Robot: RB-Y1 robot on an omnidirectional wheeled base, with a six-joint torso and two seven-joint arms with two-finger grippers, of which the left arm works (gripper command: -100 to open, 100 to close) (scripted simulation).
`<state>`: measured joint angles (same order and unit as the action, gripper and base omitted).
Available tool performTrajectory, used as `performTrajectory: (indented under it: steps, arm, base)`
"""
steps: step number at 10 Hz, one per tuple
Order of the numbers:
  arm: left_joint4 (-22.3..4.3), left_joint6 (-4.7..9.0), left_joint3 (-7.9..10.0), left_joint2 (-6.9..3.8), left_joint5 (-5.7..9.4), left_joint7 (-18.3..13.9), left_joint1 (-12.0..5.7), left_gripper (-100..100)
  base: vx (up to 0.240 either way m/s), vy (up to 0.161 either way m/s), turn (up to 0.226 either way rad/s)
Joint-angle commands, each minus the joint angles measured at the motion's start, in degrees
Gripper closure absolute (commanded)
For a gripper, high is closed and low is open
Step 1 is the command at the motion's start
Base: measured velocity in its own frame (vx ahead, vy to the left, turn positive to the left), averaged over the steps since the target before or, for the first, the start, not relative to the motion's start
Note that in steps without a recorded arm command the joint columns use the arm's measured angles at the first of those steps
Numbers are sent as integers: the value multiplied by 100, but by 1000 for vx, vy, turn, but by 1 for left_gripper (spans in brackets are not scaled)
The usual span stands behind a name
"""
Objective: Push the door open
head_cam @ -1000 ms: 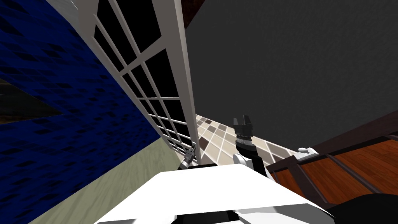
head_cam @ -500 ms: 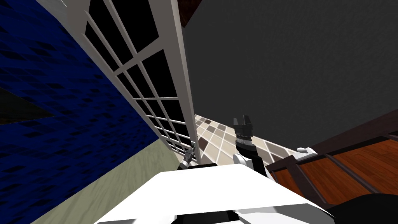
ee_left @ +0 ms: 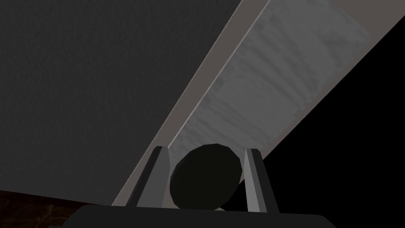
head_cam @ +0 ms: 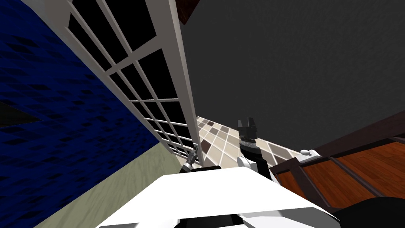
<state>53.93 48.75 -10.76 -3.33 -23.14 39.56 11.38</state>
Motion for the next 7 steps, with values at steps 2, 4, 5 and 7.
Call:
performTrajectory:
  steps: [2, 4, 5, 7]
  arm:
    - [-144, 140, 140, -45, 321, -399, -199, 100]
    - [-193, 147, 136, -60, 431, -664, -244, 100]
    - [-193, 147, 136, -60, 431, -698, -244, 100]
    - [-193, 147, 136, -60, 431, -698, -244, 100]
  base:
    - [31, -24, -24]
    - [33, -15, -16]
    - [26, -19, -8]
    - [7, -10, 0]
